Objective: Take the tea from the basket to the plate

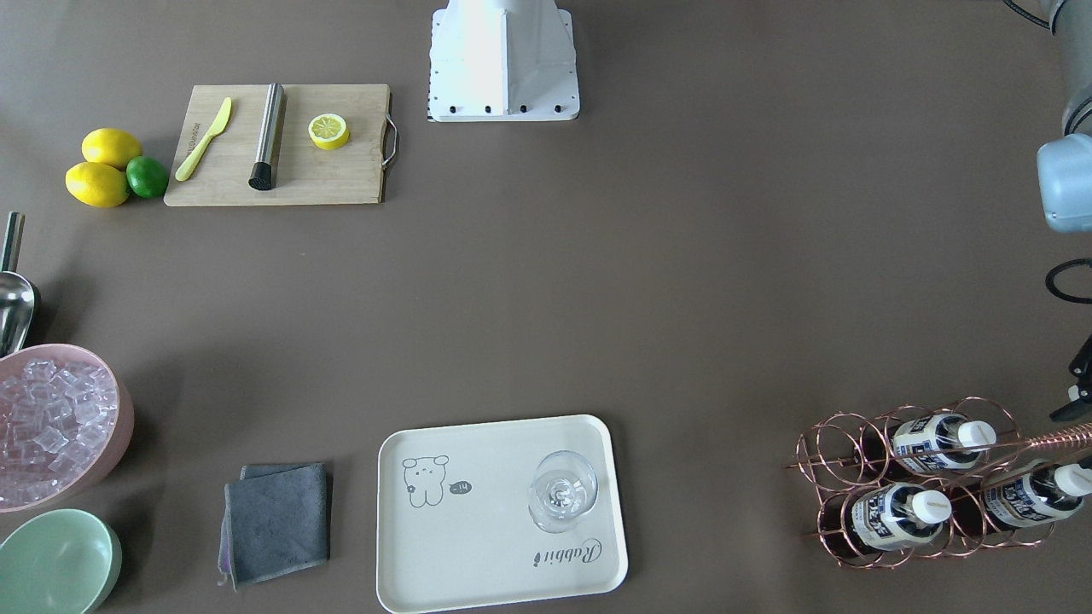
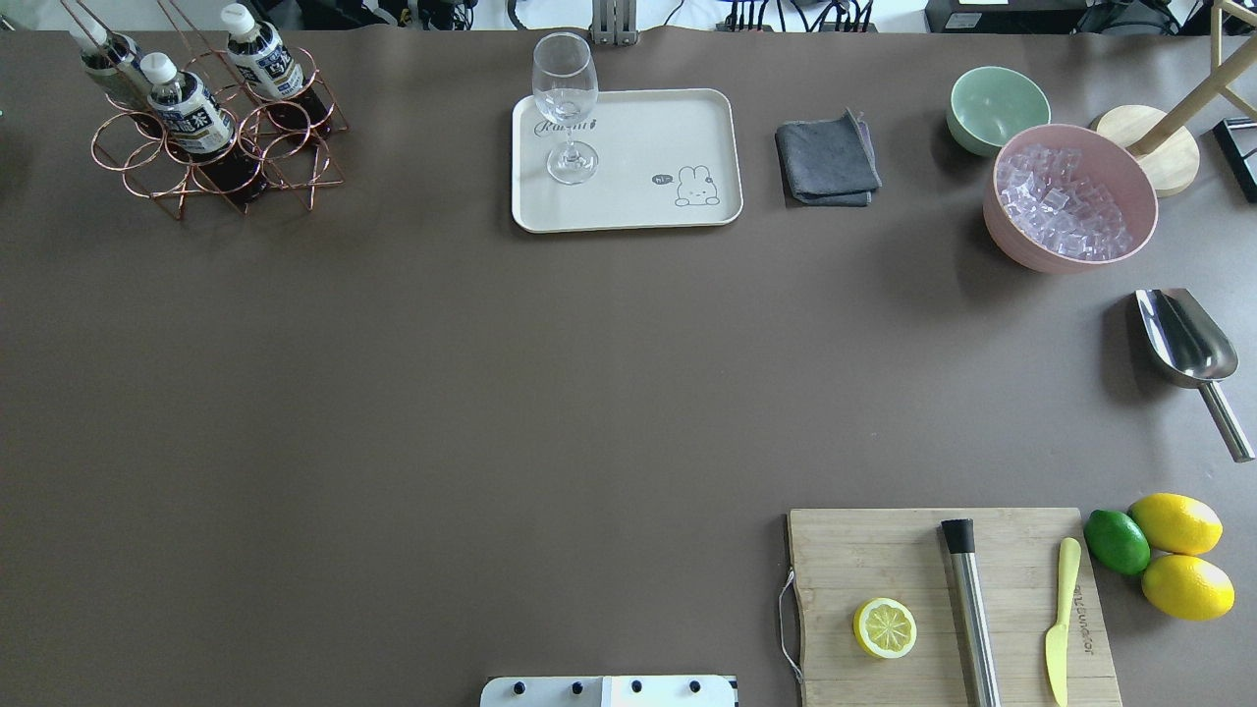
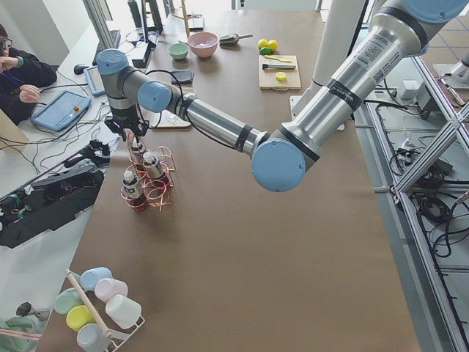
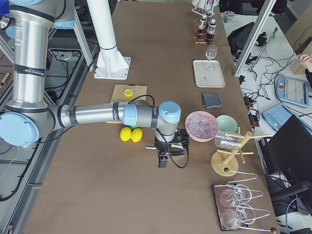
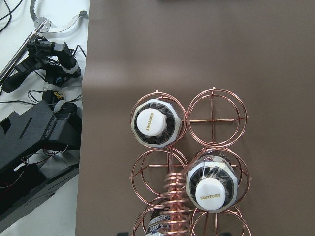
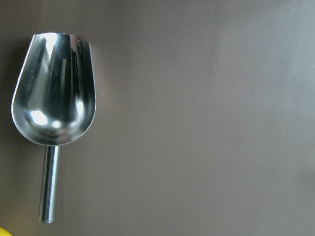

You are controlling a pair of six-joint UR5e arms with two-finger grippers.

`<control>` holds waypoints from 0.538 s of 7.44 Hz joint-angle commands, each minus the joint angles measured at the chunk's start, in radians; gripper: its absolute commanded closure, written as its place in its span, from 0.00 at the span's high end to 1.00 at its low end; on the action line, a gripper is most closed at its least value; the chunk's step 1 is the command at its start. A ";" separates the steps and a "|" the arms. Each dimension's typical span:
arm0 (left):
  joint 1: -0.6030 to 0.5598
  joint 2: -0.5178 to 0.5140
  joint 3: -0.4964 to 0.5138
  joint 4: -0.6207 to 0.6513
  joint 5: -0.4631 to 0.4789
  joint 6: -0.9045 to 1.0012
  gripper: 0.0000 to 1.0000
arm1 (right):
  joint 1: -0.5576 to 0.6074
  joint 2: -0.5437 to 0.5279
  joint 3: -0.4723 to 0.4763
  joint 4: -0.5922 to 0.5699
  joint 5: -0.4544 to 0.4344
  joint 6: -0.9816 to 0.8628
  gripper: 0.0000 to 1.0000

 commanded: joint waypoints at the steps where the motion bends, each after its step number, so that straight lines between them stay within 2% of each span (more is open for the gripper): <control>1: -0.001 0.001 -0.002 0.002 -0.004 0.005 0.00 | 0.000 -0.001 0.000 0.000 0.000 0.000 1.00; 3: -0.030 -0.002 -0.034 0.039 -0.023 0.005 0.00 | 0.000 -0.001 0.000 0.000 0.000 0.000 1.00; 4: -0.045 0.001 -0.110 0.120 -0.026 0.006 0.00 | 0.000 -0.001 0.000 0.000 0.000 0.000 1.00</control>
